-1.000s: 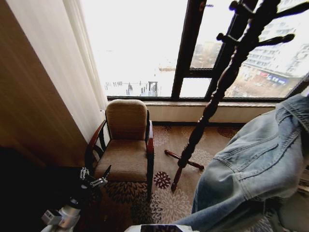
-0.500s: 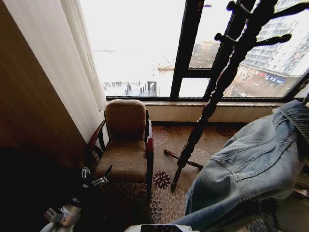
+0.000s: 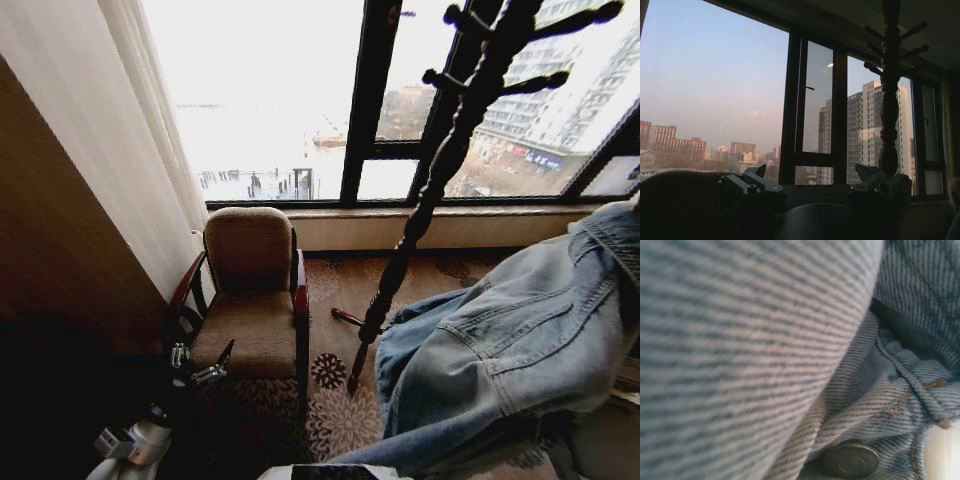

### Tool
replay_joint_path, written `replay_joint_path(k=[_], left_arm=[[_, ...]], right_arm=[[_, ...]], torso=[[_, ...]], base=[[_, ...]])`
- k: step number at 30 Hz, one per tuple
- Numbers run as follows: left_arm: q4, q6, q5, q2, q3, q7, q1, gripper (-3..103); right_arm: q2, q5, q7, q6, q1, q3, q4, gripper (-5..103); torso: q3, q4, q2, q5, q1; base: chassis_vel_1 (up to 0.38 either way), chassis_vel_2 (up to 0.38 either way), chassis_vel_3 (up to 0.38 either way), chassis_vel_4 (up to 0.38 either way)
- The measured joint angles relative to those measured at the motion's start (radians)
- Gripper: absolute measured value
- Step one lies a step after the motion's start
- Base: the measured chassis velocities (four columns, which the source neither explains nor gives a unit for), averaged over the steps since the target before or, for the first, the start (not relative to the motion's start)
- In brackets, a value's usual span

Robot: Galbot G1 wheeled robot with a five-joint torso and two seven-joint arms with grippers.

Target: Pick up the clothes from the bed and hang them on the clothes hanger.

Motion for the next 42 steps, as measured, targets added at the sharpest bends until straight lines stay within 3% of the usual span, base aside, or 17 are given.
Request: replay_joint_path(k=[16, 42], left_arm=[[0.002, -0.012, -0.022, -0.001, -0.015, 0.021, 0.020, 100], [0.002, -0.014, -0.027, 0.002, -0.019, 0.028, 0.010, 100]], right_arm=[[0.030, -0.035, -0.006, 0.025, -0.012, -0.007, 0.000, 20], [0.019, -0.020, -0.008, 0.024, -0.015, -0.002, 0.000, 20]], torso=[[0.000, -0.0002, 0.000, 0.0000, 0.000], [0.000, -0.0001, 0.000, 0.0000, 0.000]], base=[[-0.007, 0.006, 0.008, -0.007], [-0.091, 0.087, 0.091, -0.094]])
